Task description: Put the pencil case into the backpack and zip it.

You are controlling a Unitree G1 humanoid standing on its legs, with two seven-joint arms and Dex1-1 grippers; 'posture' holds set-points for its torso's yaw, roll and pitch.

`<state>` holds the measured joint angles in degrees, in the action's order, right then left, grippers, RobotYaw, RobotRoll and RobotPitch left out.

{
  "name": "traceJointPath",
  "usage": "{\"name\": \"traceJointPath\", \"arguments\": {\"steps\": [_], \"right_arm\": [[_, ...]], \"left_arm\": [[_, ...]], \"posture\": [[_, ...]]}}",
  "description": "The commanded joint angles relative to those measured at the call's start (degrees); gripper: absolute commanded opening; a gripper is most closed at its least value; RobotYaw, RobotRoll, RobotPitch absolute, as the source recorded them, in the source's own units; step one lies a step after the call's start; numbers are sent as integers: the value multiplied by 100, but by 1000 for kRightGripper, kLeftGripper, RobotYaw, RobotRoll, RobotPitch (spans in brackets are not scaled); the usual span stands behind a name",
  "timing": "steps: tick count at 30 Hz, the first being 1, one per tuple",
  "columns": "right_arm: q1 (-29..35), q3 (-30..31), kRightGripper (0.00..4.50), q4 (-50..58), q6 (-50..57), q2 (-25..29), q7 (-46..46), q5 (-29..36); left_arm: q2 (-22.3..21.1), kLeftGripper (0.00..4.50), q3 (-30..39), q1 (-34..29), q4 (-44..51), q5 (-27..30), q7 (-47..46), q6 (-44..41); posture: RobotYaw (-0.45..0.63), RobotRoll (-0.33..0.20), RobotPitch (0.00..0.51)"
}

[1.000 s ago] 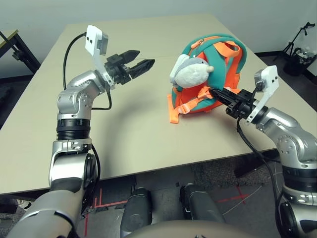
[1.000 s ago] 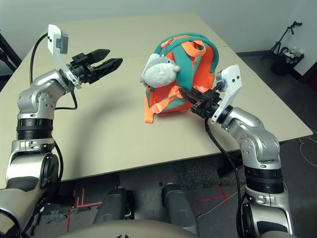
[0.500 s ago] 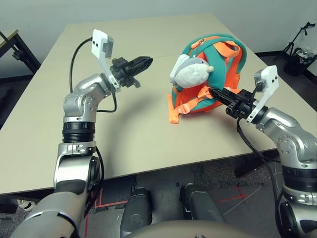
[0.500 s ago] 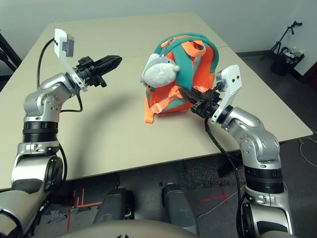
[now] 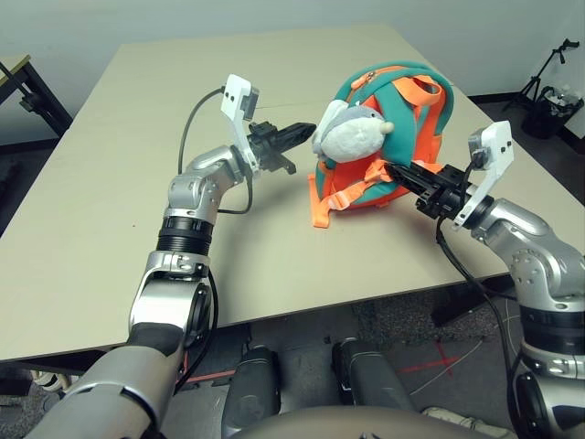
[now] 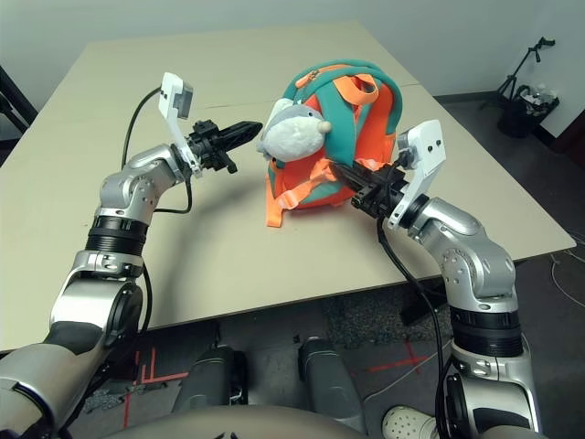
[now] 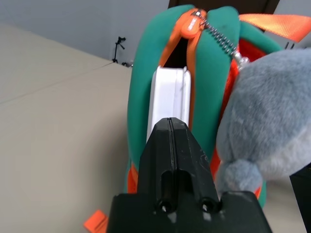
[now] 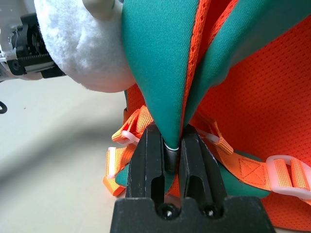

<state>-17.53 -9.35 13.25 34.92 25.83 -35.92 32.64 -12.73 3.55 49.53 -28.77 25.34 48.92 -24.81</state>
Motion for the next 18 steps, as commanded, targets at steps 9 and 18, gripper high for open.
{"name": "traceJointPath", "arguments": {"steps": [9,18], "right_arm": [[-28,55,99,115,-59,-39,12,41],[-33,75,99,146,-64,-74,40,39]], "left_arm": [[357,0,-53,484,-1138,-269,28,611],[902,0,-111,920,-2206,-569,54,1135]], "posture": [[-184,0,40],[-201,0,39]]}}
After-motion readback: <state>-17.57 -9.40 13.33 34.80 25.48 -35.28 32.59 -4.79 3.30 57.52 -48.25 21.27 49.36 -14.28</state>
